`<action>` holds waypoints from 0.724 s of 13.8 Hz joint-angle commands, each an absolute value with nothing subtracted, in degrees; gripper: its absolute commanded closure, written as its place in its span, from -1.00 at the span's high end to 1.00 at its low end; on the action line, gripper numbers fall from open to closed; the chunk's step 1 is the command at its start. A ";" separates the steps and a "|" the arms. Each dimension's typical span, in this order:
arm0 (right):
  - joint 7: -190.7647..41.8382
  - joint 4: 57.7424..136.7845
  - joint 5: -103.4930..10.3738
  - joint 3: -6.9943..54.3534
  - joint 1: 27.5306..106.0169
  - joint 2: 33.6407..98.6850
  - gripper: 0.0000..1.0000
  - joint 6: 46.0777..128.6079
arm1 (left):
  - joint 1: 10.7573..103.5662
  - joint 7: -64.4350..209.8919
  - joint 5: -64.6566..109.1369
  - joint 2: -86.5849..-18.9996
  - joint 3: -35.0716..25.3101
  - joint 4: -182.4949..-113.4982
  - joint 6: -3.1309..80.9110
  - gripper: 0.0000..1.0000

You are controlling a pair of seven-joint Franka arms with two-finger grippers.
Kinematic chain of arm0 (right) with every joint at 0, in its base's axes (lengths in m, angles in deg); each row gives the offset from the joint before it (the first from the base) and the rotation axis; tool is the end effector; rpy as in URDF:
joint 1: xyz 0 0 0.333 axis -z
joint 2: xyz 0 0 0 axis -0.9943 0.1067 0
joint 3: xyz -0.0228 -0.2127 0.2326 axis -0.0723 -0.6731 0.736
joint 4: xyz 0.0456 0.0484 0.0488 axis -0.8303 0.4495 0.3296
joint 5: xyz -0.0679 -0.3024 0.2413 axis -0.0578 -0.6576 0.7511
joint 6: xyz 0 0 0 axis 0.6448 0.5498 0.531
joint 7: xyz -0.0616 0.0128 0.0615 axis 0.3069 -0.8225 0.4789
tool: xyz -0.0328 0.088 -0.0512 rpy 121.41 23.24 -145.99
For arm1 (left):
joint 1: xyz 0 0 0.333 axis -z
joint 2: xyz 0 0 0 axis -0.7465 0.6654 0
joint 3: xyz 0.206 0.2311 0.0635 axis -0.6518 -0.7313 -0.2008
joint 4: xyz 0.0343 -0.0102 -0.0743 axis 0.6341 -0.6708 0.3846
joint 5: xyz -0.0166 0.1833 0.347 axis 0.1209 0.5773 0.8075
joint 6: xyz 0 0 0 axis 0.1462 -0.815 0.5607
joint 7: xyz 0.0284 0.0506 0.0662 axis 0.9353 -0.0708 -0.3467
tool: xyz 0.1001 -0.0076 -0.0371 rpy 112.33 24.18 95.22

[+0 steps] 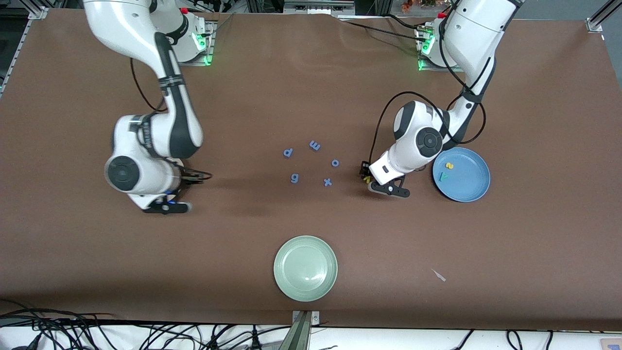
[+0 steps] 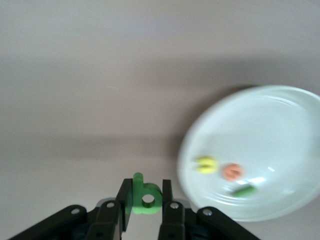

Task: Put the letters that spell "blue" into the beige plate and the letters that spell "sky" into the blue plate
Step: 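Place the k on the blue plate while the right gripper places b on white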

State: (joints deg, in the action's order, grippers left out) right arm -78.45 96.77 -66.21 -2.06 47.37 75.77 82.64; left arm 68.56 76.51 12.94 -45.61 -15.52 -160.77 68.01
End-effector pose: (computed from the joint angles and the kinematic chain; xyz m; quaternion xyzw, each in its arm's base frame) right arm 0.6269 0.1096 0.2717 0.9911 -0.0008 -0.1315 0.0199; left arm 0.5489 -0.2832 0.1827 0.9891 -0.0761 -0.0269 0.1227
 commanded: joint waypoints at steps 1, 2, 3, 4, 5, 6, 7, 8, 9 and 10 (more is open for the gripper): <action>-74.66 102.83 -66.35 -5.49 46.78 73.81 -1.00 84.66 | 69.73 76.10 14.34 -45.19 -16.00 -160.08 67.80 0.17; -74.66 102.83 -66.27 -5.76 47.04 74.68 -1.00 84.66 | 69.82 75.93 16.45 -45.02 -16.00 -160.08 67.80 0.15; -74.66 102.83 -66.27 -6.02 47.83 75.47 -1.00 84.57 | 69.82 75.75 17.68 -45.02 -15.91 -160.08 67.80 0.15; -74.57 102.83 -66.35 -6.03 48.88 76.35 -1.00 84.66 | 69.91 75.58 17.87 -45.02 -16.00 -160.08 67.80 0.15; -74.49 102.74 -66.35 -6.03 49.76 76.62 -0.80 84.66 | 70.08 75.58 17.96 -45.02 -16.00 -160.08 67.80 0.15; -74.31 102.74 -66.27 -5.94 49.86 76.62 0.49 84.57 | 70.08 75.58 18.22 -44.75 -16.09 -160.08 67.80 0.15; -74.48 102.22 -66.18 -5.94 49.86 76.45 0.99 83.88 | 70.08 75.58 19.09 -44.58 -16.09 -159.99 67.80 0.15; -75.18 101.78 -66.09 -5.94 49.34 76.27 1.00 83.17 | 70.08 75.49 19.63 -44.49 -16.09 -159.99 67.80 0.15; -75.36 100.91 -65.92 -5.85 48.81 76.10 1.00 82.12 | 70.35 75.49 19.80 -44.49 -16.09 -159.99 67.80 0.15; -75.36 99.77 -65.65 -5.76 48.37 76.10 1.00 80.46 | 70.87 75.49 19.89 -44.40 -16.09 -159.99 67.80 0.15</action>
State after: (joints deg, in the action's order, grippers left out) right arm -75.10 101.64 -66.15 -5.80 49.53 76.81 83.34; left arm 69.57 76.28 18.15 -44.94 -15.55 -160.77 68.01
